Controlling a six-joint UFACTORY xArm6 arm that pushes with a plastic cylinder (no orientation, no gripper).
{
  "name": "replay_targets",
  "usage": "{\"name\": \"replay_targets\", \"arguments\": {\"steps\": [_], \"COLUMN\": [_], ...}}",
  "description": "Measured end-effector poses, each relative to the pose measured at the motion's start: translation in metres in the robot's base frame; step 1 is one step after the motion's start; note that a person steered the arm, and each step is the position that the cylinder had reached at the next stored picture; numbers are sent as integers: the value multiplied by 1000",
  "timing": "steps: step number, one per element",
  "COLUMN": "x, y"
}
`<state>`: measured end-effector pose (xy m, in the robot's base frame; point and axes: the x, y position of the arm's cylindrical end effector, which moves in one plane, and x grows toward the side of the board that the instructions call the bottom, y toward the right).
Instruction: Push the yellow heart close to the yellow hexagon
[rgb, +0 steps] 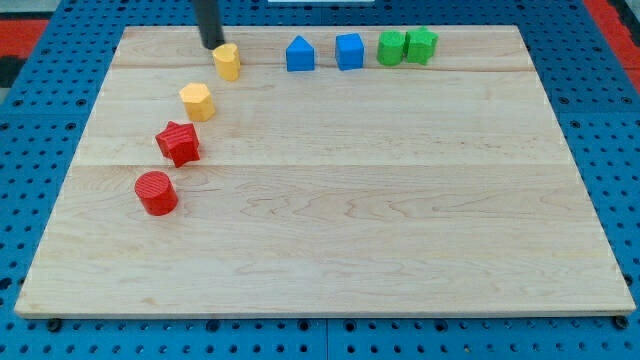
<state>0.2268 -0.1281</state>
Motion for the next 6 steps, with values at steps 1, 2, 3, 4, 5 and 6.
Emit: {"name": "replay_targets", "arguments": {"steps": [1,2,3,4,5,6], "x": [9,28,30,41,63,70], "y": [20,13,-5,24,26,19]}}
